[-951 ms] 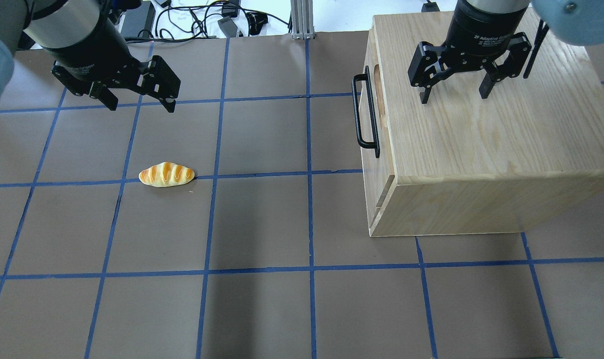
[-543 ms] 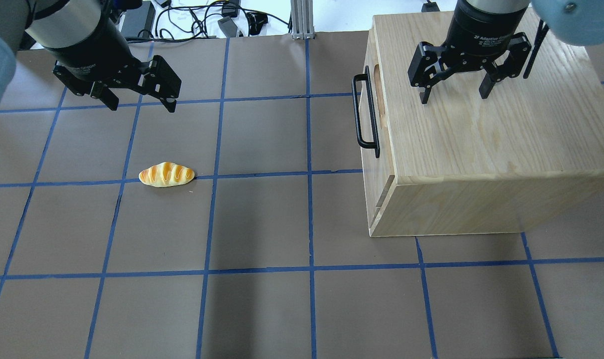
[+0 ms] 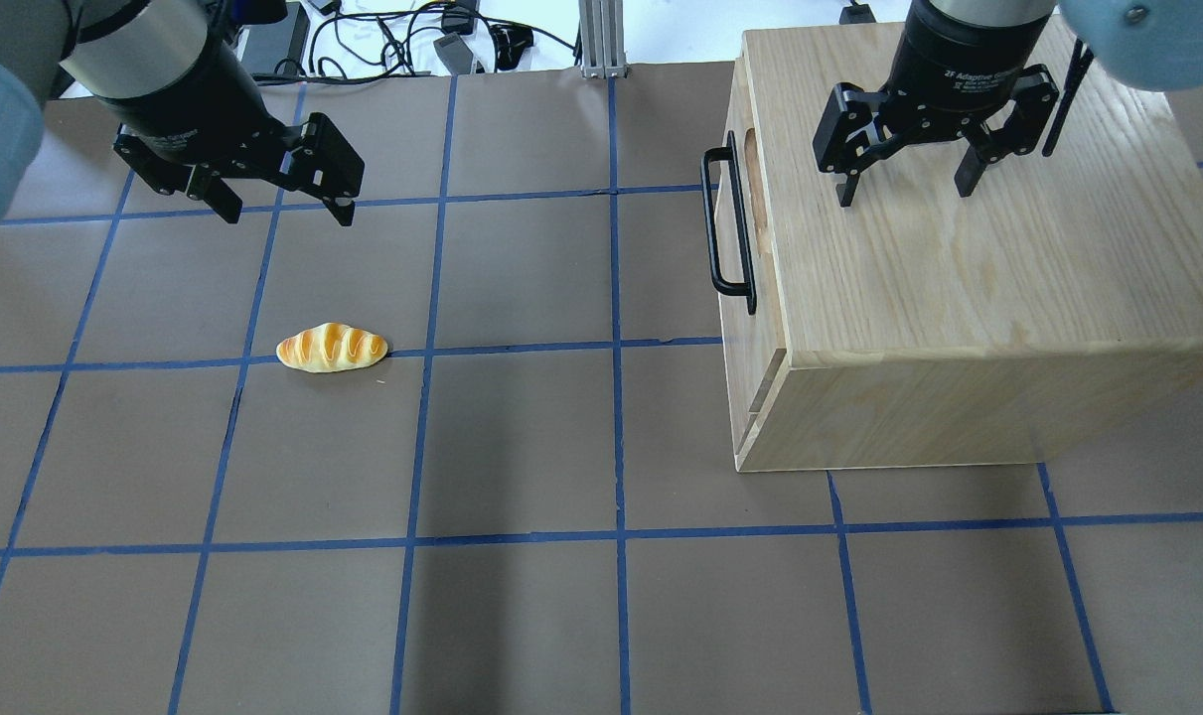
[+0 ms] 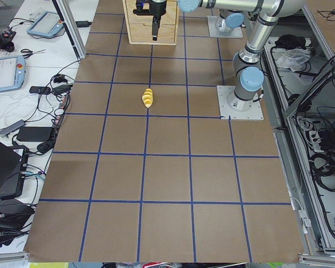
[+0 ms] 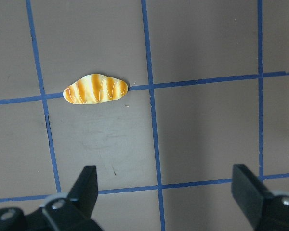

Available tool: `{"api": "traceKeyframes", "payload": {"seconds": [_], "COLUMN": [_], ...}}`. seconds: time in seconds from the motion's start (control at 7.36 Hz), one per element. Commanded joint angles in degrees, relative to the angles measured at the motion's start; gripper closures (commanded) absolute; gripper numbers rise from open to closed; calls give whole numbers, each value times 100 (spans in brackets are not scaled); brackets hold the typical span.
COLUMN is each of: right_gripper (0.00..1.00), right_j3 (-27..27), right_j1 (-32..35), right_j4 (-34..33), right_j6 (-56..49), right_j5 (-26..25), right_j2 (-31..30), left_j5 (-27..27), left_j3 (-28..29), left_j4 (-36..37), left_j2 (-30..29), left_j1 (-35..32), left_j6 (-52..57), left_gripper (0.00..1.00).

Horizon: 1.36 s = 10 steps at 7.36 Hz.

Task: Open upper drawer
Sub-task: 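Move the left gripper toward the black drawer handle on the cabinet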

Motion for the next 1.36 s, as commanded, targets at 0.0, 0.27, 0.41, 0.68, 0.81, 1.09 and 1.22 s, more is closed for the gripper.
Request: {"api": "traceKeyframes", "payload": {"seconds": [0.0,0.27,0.41,0.68,0.81,1.09,1.22], "right_gripper": [0,0,0,0,0,0,0], "right_j3": [-3,-3,-3,-3,-3,6,-3], "right_j1": [5,-4,5,5,5,5,-4], "right_j4": [0,0,0,0,0,0,0], "right_j6": [1,-8,-8,-8,-8,1,1], "right_j5": [0,0,0,0,0,0,0], "right_j2": [0,0,0,0,0,0,0], "left_j5": [-51,-881,-1487,-1800,-1809,-2439,-2477], "left_j3": [10,-17,-26,1,18,36,18], "left_j4": [10,759,966,1710,2107,2697,3082], "left_j2": [-87,-559,-779,-1228,-1465,-1773,-1940], "left_j1": [-17,-69,-104,-742,-1077,-1509,-1589], "left_j6": [-310,-1161,-1426,-2461,-2796,-3035,-3072], "left_gripper": [0,0,0,0,0,0,0]}}
